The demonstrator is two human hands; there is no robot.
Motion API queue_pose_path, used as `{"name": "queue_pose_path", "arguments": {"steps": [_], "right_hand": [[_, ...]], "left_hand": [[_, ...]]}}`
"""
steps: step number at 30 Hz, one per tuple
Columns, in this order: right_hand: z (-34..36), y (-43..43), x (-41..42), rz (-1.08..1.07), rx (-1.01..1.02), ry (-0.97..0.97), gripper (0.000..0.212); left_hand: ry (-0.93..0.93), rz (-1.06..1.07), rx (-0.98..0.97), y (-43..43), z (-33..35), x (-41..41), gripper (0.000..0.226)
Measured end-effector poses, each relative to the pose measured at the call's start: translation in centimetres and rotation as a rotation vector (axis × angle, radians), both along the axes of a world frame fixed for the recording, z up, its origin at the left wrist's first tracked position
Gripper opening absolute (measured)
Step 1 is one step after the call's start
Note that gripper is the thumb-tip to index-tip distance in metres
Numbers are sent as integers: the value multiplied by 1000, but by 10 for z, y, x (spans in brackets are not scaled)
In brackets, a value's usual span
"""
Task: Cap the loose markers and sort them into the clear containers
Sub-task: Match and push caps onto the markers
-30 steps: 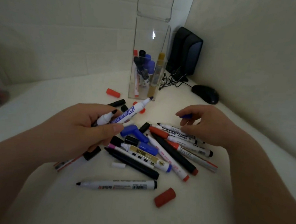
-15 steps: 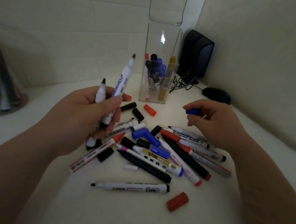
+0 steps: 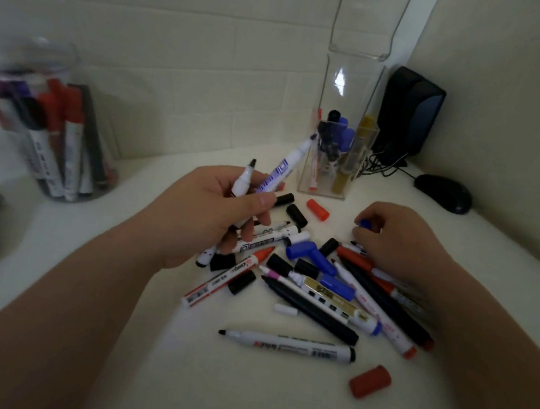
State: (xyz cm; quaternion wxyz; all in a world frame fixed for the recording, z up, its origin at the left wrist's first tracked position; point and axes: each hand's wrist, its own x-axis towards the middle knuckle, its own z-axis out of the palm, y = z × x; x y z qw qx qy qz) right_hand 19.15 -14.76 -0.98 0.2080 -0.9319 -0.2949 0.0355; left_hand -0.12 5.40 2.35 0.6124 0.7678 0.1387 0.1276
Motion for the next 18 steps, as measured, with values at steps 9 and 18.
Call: {"name": "queue_pose_path", "arguments": {"steps": [9,18], "right_hand": [[5,1,-1,-61,-61,9,27],[7,1,-8,-53,-41,-23,31]], "left_hand": [[-24,89,-27,8,3,-1,9],[341,113,731,25,22,-45,16]]}}
